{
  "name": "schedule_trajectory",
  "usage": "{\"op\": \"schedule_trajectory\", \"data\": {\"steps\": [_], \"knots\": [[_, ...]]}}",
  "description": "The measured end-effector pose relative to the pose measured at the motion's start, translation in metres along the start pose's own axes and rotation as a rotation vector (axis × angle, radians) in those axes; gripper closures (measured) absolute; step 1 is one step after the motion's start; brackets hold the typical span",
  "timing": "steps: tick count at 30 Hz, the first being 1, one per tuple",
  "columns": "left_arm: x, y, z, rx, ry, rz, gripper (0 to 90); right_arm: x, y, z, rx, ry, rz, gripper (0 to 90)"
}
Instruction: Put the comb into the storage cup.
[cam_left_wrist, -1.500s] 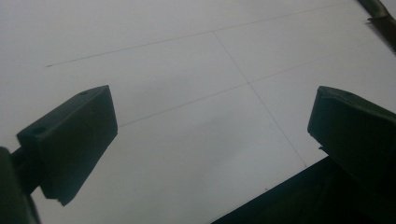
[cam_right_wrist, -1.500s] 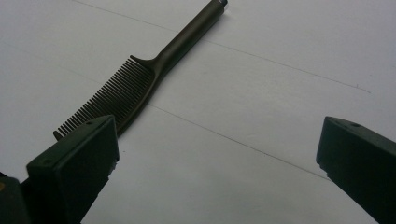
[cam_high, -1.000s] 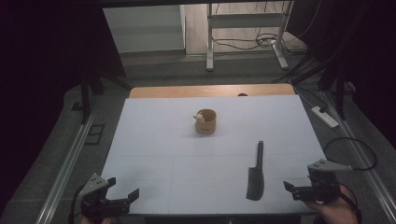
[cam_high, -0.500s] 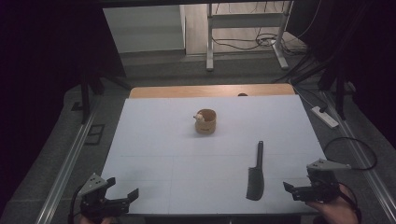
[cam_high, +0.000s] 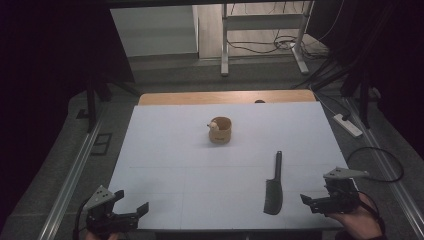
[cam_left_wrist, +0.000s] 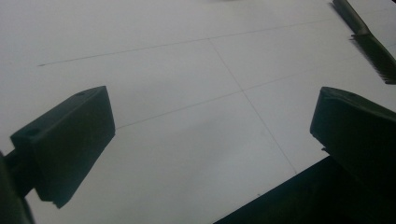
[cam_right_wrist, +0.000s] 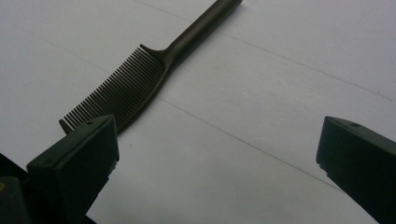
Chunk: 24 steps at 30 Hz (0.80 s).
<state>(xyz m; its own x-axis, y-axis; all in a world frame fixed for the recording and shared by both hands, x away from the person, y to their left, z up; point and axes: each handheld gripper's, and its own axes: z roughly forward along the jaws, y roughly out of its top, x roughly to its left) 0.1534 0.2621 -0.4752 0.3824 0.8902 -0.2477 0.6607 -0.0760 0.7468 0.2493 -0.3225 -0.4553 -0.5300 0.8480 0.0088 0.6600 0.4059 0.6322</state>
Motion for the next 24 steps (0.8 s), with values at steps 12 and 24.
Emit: {"op": "schedule_trajectory", "data": {"steps": [12, 24], "knots": [[0.0, 0.0, 0.0, 0.001, -0.007, 0.003, 0.1, 0.004, 0.013, 0.007, -0.016, 0.061, -0.065, 0.0], [0.001, 0.0, 0.0, 0.0, -0.012, -0.004, 0.0, 0.003, 0.021, 0.012, -0.021, 0.11, -0.071, 0.0]]}}
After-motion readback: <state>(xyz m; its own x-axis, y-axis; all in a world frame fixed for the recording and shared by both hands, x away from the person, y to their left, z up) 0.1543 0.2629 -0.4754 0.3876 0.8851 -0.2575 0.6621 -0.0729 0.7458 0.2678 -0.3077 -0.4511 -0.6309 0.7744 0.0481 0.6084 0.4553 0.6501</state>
